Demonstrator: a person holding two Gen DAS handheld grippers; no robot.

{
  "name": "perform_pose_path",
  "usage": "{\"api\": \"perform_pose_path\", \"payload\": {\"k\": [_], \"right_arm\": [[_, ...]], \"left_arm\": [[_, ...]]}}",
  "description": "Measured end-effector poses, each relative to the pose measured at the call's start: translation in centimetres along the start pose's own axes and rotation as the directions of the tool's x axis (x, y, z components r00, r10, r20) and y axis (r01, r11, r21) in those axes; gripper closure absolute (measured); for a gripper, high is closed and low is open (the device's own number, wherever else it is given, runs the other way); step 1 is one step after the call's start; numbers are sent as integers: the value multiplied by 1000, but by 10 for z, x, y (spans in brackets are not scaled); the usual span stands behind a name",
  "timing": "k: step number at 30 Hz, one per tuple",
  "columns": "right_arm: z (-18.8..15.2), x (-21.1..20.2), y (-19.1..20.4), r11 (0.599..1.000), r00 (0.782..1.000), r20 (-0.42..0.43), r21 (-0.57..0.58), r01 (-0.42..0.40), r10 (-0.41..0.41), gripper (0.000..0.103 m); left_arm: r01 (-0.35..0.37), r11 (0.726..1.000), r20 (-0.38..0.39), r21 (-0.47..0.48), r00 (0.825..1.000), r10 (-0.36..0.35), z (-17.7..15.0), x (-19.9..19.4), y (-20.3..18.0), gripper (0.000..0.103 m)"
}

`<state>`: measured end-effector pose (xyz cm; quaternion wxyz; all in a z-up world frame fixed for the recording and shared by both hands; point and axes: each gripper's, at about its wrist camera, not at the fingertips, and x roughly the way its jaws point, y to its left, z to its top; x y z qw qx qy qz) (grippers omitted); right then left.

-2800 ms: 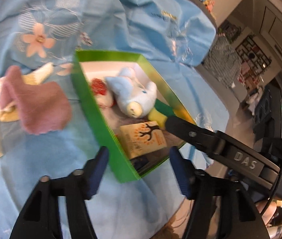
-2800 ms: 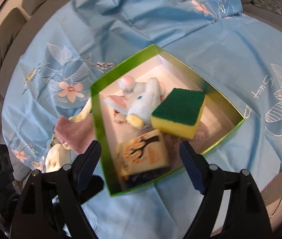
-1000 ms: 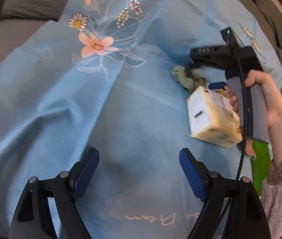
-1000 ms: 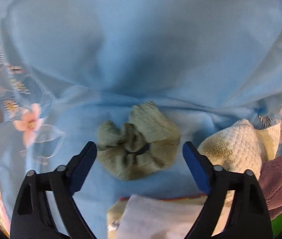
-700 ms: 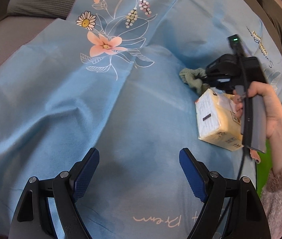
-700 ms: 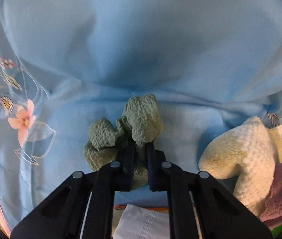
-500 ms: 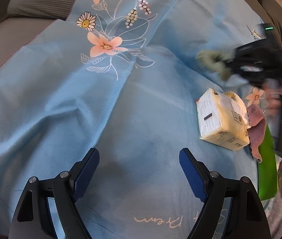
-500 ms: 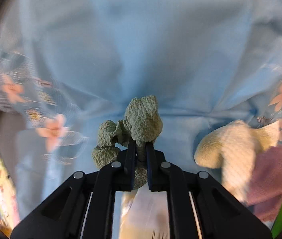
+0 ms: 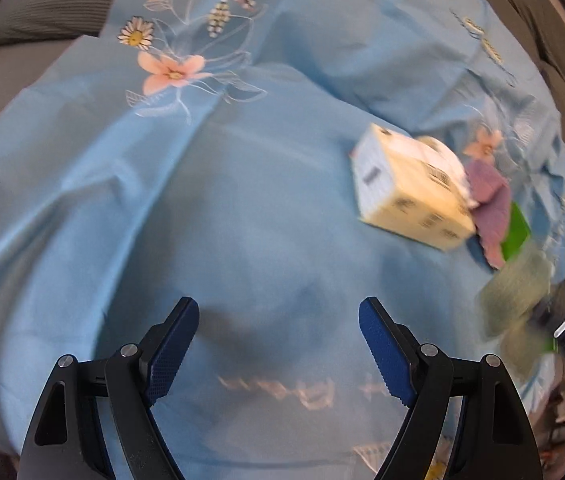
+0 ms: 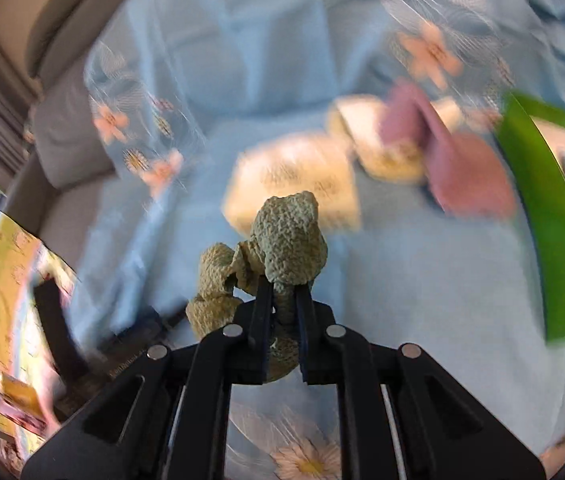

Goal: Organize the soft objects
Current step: 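Carry the olive sock with the right tool into the green box and release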

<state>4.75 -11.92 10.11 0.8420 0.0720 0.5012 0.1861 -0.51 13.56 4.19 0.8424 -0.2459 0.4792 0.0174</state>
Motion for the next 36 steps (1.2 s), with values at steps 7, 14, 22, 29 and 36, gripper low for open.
{"api": "perform_pose_path", "payload": {"k": [7, 14, 22, 29, 36], "right_arm": [[-56, 28, -39, 989, 991, -130, 149, -3, 23, 83], [-67, -1, -57, 972, 998, -53, 234, -12, 25, 40], [-58, 13, -63, 958, 991, -38, 264, -112, 126, 40], [-60, 41, -57, 960, 984, -80, 247, -134, 158, 80], [-54, 3, -72, 942, 980, 31, 271, -199, 198, 85]], "left_arm": [[90, 996, -57, 27, 994, -88, -26, -15, -21, 20], [155, 984, -136, 89, 980, -142, -50, -14, -53, 20], [183, 970, -196, 161, 969, -150, -66, 5, -90, 21], [226, 961, -224, 159, 956, -187, -66, 16, -105, 69], [289, 922, -186, 256, 951, -246, -55, 1, -153, 72]]}}
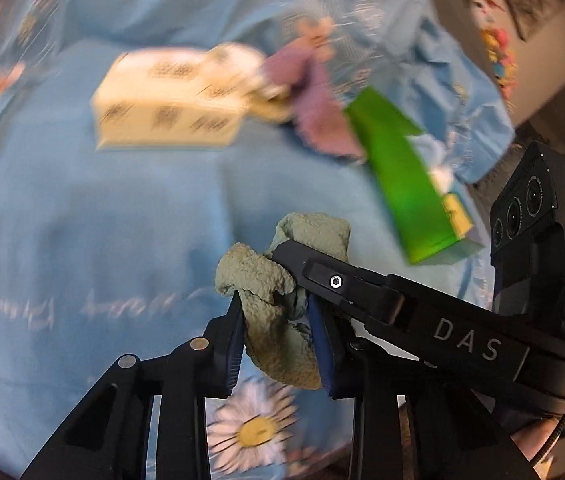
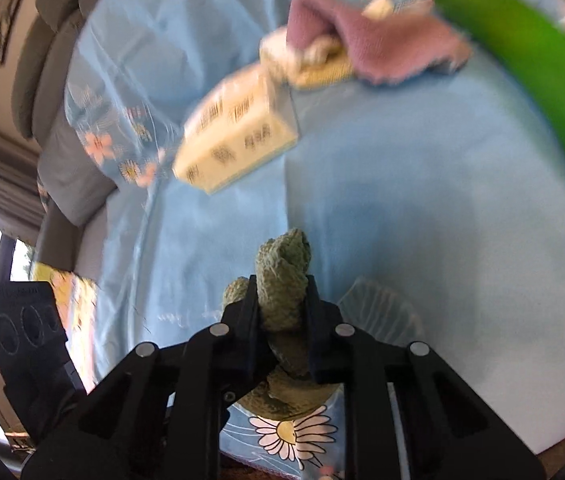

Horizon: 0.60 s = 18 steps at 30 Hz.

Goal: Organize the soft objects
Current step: 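Carry the olive sock with the right tool into the green box and release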

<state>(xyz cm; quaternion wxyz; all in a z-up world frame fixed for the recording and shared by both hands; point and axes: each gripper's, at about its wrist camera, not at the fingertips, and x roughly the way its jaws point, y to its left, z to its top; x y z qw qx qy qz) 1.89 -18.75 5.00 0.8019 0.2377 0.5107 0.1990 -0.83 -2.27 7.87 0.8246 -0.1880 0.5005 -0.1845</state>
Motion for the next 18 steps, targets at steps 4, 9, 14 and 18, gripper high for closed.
{"api": "perform_pose_path", "payload": {"k": [4, 9, 14, 18], "right_arm": [[19, -42, -6, 1000, 993, 116, 18, -19, 17, 85], [54, -96, -21, 999, 960, 279, 40, 0, -11, 85], [93, -131, -46, 997, 920, 389, 74, 18, -46, 85], [120, -143, -67, 994, 898, 433, 103, 38, -80, 85]], "left_arm": [[59, 994, 40, 95, 997, -63, 29, -2, -44, 72], [103, 971, 77, 218, 990, -122, 74, 7, -103, 72], [137, 944, 80, 301, 983, -168, 111, 28, -142, 72], [174, 925, 58, 337, 977, -205, 139, 54, -165, 72]]}}
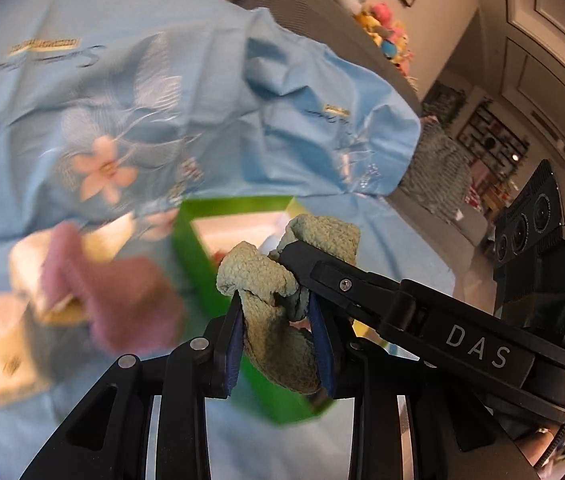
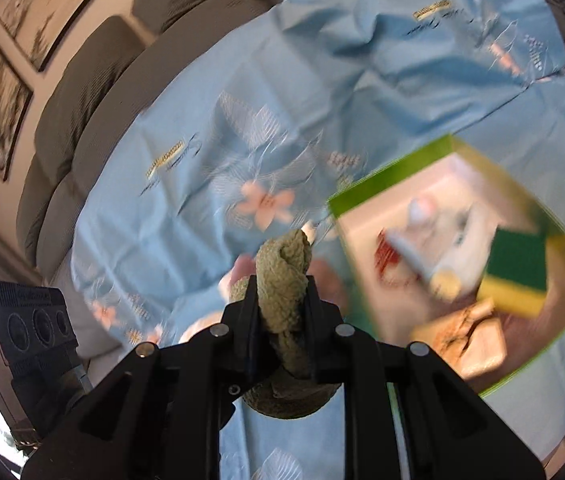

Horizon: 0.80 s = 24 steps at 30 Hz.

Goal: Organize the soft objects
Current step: 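Carry the olive sock with the right tool into the green box and release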

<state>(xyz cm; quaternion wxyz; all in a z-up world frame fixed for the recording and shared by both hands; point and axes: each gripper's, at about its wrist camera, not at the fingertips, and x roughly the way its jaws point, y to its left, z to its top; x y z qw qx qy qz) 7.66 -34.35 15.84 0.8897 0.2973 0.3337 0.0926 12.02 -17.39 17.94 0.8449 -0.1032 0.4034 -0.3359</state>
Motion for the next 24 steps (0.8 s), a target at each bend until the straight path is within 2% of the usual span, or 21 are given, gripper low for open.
{"api": "perform_pose_path", "payload": {"k": [8, 10, 16, 24], "right_arm": [[56, 24, -43, 999, 998, 63, 48, 26, -29, 85], [63, 34, -49, 998, 997, 67, 58, 32, -36, 85], [72, 68, -74, 994, 998, 53, 102, 27, -32, 85], [70, 93, -84, 988, 992, 14, 92, 124, -126, 82]], "left_arm": [[71, 997, -29, -20, 997, -71, 50, 68, 8, 72], [67, 997, -41, -30, 997, -69, 56, 84, 12, 72], [32, 999, -70, -36, 997, -35, 58, 113, 30, 72], [-19, 997, -110, -78, 994, 11, 47, 135, 47, 72]]}}
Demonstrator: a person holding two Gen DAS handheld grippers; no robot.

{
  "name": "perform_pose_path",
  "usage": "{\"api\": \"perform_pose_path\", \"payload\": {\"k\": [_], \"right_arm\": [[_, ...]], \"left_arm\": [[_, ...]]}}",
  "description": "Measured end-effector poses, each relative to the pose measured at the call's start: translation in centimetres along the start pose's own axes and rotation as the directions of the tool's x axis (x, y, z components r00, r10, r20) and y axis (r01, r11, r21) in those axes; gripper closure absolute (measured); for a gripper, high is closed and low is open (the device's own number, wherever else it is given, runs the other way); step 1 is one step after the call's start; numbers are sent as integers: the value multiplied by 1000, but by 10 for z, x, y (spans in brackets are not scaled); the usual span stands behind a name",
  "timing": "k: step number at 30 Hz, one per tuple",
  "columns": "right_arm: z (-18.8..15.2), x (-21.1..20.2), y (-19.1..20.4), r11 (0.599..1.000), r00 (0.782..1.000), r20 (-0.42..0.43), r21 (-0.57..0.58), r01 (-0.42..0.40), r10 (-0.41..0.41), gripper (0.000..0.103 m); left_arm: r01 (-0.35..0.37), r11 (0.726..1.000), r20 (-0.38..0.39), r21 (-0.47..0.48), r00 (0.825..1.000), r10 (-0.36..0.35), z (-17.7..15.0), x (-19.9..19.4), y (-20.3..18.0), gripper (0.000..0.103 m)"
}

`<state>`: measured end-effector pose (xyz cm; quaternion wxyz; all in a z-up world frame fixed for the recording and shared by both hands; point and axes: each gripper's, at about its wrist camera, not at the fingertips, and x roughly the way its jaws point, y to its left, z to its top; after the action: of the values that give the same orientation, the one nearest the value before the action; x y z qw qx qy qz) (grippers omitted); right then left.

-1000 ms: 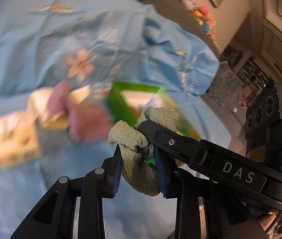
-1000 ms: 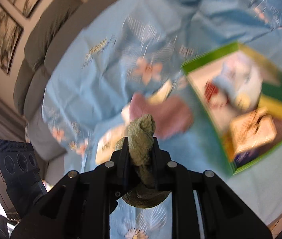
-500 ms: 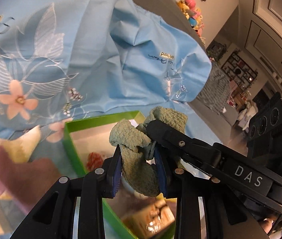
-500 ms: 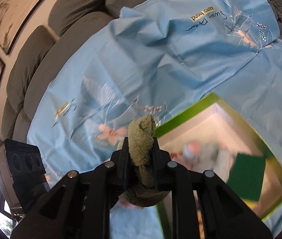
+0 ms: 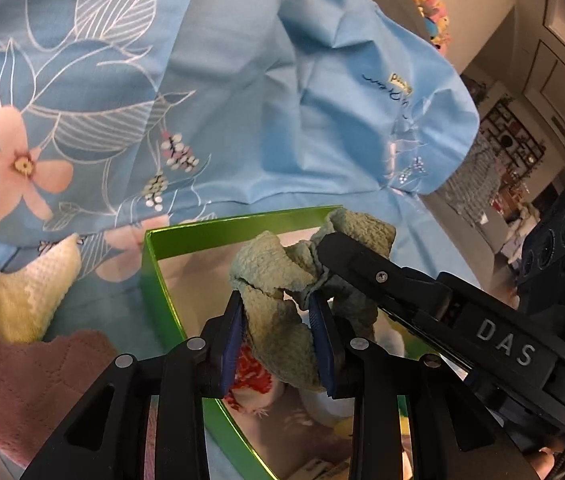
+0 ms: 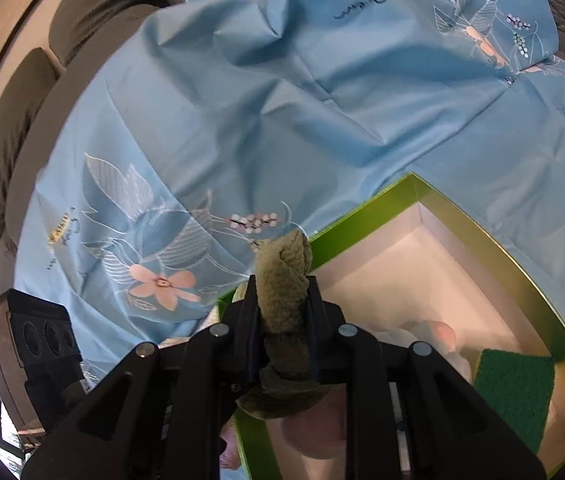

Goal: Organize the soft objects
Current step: 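Carry the olive sock with the right tool into the green box and release, then move the right tool to the pink knit cloth and grasp it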

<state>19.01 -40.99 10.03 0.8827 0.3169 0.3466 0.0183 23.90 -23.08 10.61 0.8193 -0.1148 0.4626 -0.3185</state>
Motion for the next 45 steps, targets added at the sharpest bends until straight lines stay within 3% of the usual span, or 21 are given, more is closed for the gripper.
{"api": "perform_pose_path", "payload": {"k": [3, 5, 7, 8, 10, 13, 18, 20, 25, 28, 32, 35, 36, 39, 42, 45], "right_arm": [[-1, 4, -6, 999, 999, -5, 9, 34, -34, 80], [-1, 5, -8, 999, 999, -10, 16, 50, -50, 66], [-1, 2, -10, 998, 998, 1, 30, 60, -60, 50], [0, -2, -9, 997, 998, 10, 29, 65, -65, 47], [1, -7, -7, 997, 997, 26, 16, 76, -77, 45], [1, -19, -2, 996, 995, 51, 0, 89, -89, 25], [-2, -43, 9, 999, 996, 71, -4, 47, -47, 15], [-7, -52, 20, 1000, 997, 71, -25, 13, -11, 8], [-30, -62, 42, 997, 997, 43, -43, -67, 69, 4], [-48, -51, 63, 990, 995, -32, -105, -95, 93, 5], [-82, -31, 86, 982, 991, -123, -173, -73, 52, 5], [-105, -13, 106, 973, 979, -195, -207, -101, 60, 5], [-109, -9, 111, 971, 979, -198, -218, -98, 54, 5], [-117, 13, 132, 960, 984, -178, -273, -63, 14, 11], [-120, 49, 147, 951, 977, -207, -308, -16, -51, 29], [-123, 72, 155, 939, 969, -215, -342, 39, -119, 70]], "left_arm": [[-8, 1000, -9, 5, 1000, 8, -1, 0, -2, 72], [-24, 1000, -24, 20, 999, 24, -1, 0, -4, 70], [-43, 998, -21, 36, 999, 44, -2, -5, -6, 55], [-47, 998, -18, 38, 999, 48, -2, -7, -6, 43], [-50, 998, -2, 38, 999, 50, -2, -18, -7, 38], [-38, 999, 6, 25, 999, 38, -1, -33, -5, 36], [-67, 998, 71, -22, 995, 68, -2, -82, 10, 25], [-85, 995, 96, -49, 991, 89, -4, -102, 19, 24], [-164, 978, 138, -129, 974, 181, -19, -157, 50, 23], [-209, 960, 155, -186, 959, 239, -41, -188, 73, 23], [-257, 931, 144, -260, 943, 300, -74, -214, 99, 23], [-321, 895, 127, -310, 919, 374, -104, -228, 115, 23], [-341, 883, 116, -322, 912, 394, -117, -232, 120, 23], [-352, 867, 73, -352, 914, 400, -150, -239, 134, 23], [-370, 844, 36, -387, 909, 415, -181, -246, 147, 23], [-382, 825, 2, -417, 907, 421, -206, -253, 157, 23]]}}
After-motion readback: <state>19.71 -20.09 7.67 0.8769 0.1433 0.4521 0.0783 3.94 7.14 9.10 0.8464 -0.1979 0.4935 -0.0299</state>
